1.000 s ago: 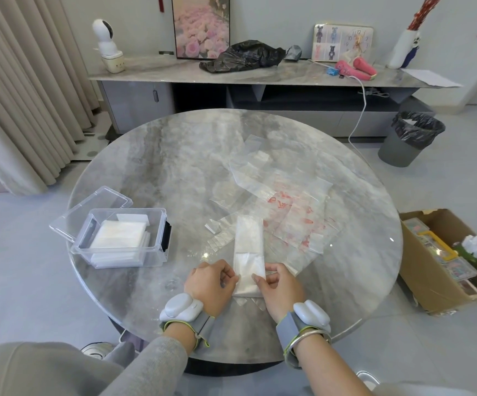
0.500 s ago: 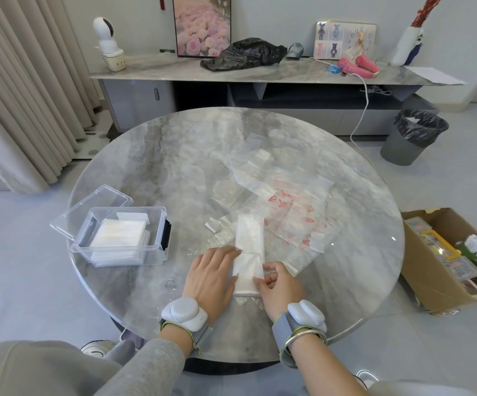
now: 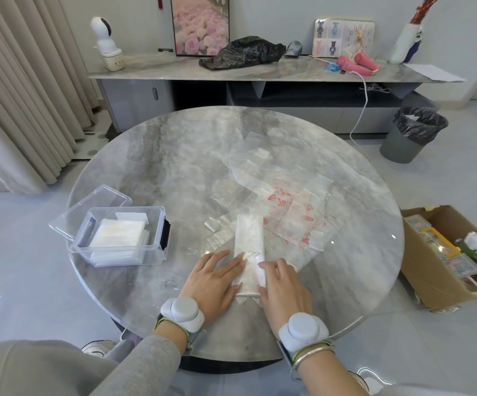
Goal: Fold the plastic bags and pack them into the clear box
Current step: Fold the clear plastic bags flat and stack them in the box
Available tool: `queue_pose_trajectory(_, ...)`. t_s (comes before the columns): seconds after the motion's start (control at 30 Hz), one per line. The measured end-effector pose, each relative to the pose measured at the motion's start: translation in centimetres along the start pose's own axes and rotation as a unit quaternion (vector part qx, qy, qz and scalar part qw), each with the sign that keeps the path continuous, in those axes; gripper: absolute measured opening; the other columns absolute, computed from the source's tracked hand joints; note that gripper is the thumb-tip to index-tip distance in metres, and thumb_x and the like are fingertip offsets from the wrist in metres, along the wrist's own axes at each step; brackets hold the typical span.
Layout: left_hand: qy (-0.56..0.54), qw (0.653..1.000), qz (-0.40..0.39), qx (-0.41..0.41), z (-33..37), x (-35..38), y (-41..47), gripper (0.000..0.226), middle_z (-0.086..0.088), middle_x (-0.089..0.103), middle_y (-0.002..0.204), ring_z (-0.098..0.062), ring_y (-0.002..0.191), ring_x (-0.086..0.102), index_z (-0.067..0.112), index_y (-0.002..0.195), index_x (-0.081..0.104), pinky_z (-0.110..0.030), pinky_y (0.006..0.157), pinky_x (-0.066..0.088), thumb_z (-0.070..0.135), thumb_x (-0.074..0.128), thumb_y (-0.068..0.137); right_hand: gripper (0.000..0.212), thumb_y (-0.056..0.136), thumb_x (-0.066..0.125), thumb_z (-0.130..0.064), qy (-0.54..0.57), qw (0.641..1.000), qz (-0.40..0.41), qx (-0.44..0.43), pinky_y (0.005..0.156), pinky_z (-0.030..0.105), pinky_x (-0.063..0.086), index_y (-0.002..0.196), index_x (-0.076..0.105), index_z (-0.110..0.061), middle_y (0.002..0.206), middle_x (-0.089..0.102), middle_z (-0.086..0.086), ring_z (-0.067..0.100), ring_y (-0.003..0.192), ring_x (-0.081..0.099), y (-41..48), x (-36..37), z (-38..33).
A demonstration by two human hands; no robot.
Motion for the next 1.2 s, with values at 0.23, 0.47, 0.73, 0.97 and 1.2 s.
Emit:
queue_pose_trajectory(0.23,-0.031,0.999,0.007,-0.005,-0.1,-0.3,0.0,0.047,0.011,0.051,0.143,-0.022,0.127,0.049,0.023,0.133,0.059,-0.037,0.106,0.031,0.040,0.040,0.094,0.031,0.042,0.089,-0.020,-0.097,0.986,0.033,-0.132,0.040,0.025,0.040,0.065,0.068,-0.022,0.072,0.059,-0.006,0.017,0.066,0.058,-0.7,0.0,-2.3)
queue_pose_trajectory(0.47,-0.068,0.996,0.042,-0.040,-0.1,-2.8,1.0,0.057,0.012,0.068,0.119,-0.028,0.108,0.064,0.024,0.113,0.073,-0.042,0.091,0.051,0.025,0.031,0.074,0.020,0.053,0.081,-0.011,-0.069,0.982,0.075,-0.160,0.049,0.031,0.044,0.068,0.069,-0.018,0.075,0.062,-0.002,0.022,0.069,0.058,-0.9,1.0,-2.1)
queue_pose_trajectory(0.73,-0.149,0.987,-0.026,-0.061,-0.5,-2.1,0.1,0.071,0.018,0.053,0.136,-0.013,0.141,0.027,0.026,0.135,0.054,-0.019,0.110,0.010,0.032,0.028,0.069,0.015,0.076,0.051,-0.032,0.136,0.987,0.079,-0.039,0.058,0.021,0.044,0.078,0.063,-0.023,0.081,0.060,-0.013,0.009,0.081,0.052,0.0,-3.0,0.5)
queue_pose_trajectory(0.97,-0.239,0.962,0.017,-0.130,-1.3,-2.4,-1.0,0.057,0.018,0.064,0.098,-0.011,0.109,0.050,0.026,0.100,0.070,-0.023,0.092,0.029,0.064,0.034,0.077,0.008,0.086,0.060,-0.033,0.265,0.958,0.010,0.111,0.059,0.028,0.045,0.083,0.052,-0.030,0.070,0.064,-0.007,0.014,0.066,0.058,0.2,-1.3,2.4)
queue_pose_trajectory(1.2,-0.280,0.939,0.032,-0.198,-2.3,-1.8,-0.9,0.023,0.019,0.062,0.086,-0.009,0.102,0.051,0.027,0.107,0.068,-0.028,0.092,0.040,0.040,0.057,0.091,0.025,0.085,0.064,-0.043,0.317,0.920,-0.081,0.218,0.072,0.026,0.047,0.104,0.055,-0.028,0.080,0.064,-0.014,0.002,0.073,0.059,-0.1,2.2,4.2)
Point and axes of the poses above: each hand's wrist, its own y-axis towards the middle knuckle, its own x-axis out of the palm, z = x × y, the point moved 10 cm from there along y, towards the middle knuckle
